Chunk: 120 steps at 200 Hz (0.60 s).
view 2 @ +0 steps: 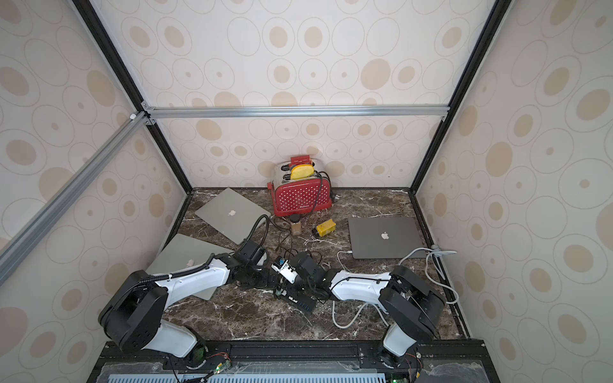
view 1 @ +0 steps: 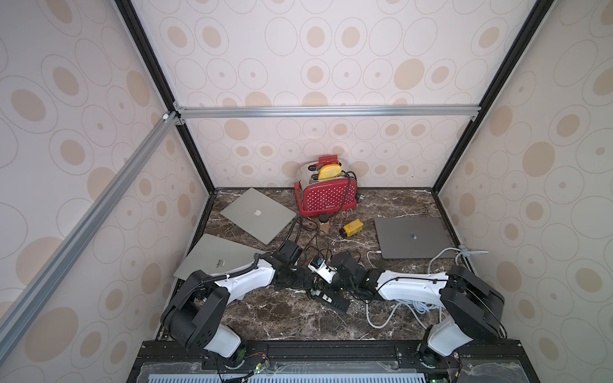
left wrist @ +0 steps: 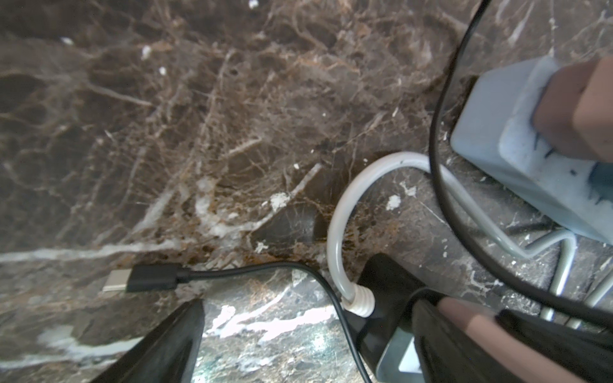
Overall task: Unplug the laptop charger
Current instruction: Remove the plug from the socket.
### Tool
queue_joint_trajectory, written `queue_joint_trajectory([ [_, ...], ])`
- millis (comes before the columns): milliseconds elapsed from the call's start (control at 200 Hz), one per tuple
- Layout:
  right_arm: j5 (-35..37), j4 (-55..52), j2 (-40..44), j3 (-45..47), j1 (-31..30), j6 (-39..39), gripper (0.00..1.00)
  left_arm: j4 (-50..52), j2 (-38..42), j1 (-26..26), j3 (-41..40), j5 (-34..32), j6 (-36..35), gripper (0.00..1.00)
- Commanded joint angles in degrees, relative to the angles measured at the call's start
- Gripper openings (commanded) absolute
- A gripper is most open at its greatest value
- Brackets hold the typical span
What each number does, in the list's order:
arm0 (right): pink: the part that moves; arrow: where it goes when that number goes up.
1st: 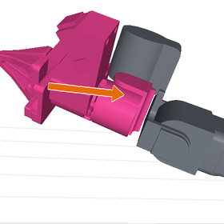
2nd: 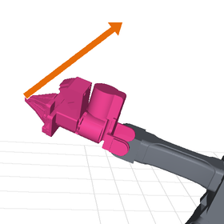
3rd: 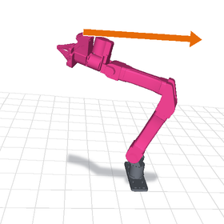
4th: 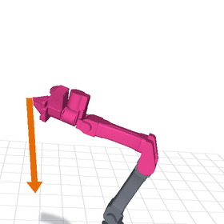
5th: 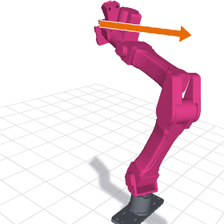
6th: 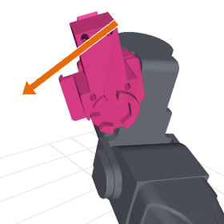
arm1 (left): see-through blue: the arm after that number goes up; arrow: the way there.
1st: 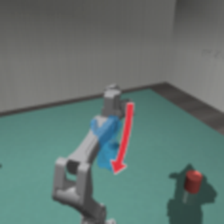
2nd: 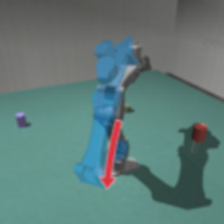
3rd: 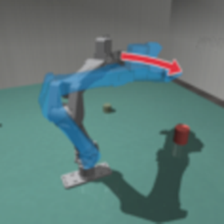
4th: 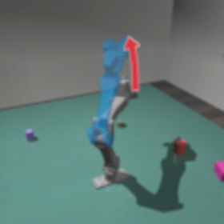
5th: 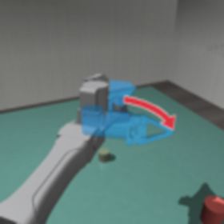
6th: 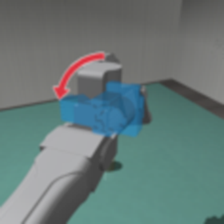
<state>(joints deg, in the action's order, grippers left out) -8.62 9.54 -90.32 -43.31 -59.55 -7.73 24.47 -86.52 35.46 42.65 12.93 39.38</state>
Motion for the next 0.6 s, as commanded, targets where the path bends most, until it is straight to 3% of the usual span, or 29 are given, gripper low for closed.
queue_joint_trajectory([
  [0, 2.5, 2.92, 3.53, 2.33, -0.02, -0.14, 0.0, 13.68, -5.91, 1.89, -7.32, -6.3, 0.29, 0.99],
  [295, 3.12, 2.17, 7.33, 1.83, 0.13, 0.24, 0.0, 12.98, -6.9, 1.89, -7.68, -5.66, -0.06, 0.99],
  [596, 4.08, 0.99, 3.12, -0.98, 1.09, -1.51, 0.0, 12.34, -3.66, 1.93, -9.14, -4.26, 1.13, 0.99],
])
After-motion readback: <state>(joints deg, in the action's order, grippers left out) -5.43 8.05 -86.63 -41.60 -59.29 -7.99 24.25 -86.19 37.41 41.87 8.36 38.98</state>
